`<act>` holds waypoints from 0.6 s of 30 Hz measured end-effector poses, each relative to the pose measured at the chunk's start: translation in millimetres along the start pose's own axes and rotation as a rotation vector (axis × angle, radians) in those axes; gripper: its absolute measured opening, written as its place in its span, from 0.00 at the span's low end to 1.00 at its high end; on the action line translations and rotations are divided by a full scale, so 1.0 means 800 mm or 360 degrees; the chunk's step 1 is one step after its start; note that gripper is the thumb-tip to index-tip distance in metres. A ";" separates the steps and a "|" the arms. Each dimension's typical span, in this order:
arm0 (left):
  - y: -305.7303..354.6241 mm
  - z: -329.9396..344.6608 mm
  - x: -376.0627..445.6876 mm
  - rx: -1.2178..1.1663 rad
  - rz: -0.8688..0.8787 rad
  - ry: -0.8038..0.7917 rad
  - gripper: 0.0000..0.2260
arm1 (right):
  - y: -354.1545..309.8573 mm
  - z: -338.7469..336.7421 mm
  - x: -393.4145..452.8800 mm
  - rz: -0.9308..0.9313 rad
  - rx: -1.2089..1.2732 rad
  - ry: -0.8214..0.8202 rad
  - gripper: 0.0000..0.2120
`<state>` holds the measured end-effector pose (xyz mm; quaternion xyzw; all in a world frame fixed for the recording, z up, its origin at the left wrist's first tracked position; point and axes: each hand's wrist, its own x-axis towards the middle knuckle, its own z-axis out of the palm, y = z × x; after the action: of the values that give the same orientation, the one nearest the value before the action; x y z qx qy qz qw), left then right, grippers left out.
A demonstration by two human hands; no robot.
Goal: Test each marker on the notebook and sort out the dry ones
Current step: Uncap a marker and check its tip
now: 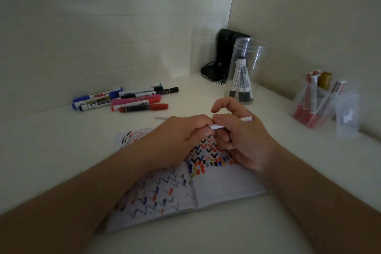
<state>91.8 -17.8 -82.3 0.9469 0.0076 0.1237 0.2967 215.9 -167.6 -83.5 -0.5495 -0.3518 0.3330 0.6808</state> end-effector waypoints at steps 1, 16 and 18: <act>0.001 -0.002 -0.001 0.0005 -0.0020 -0.0044 0.10 | -0.001 -0.001 0.000 -0.0008 -0.0014 -0.0012 0.07; -0.004 -0.017 -0.011 0.0134 -0.0266 -0.0310 0.07 | -0.033 -0.015 -0.028 0.0161 -0.0648 -0.0273 0.13; -0.003 -0.014 -0.008 0.0204 -0.0261 -0.0290 0.08 | -0.022 -0.006 -0.038 0.0152 -0.0937 -0.0287 0.14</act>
<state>83.3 -9.9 -76.6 0.9674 0.0657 0.0117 0.2443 205.0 -198.2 -70.4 -0.7071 -0.4660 0.2958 0.4420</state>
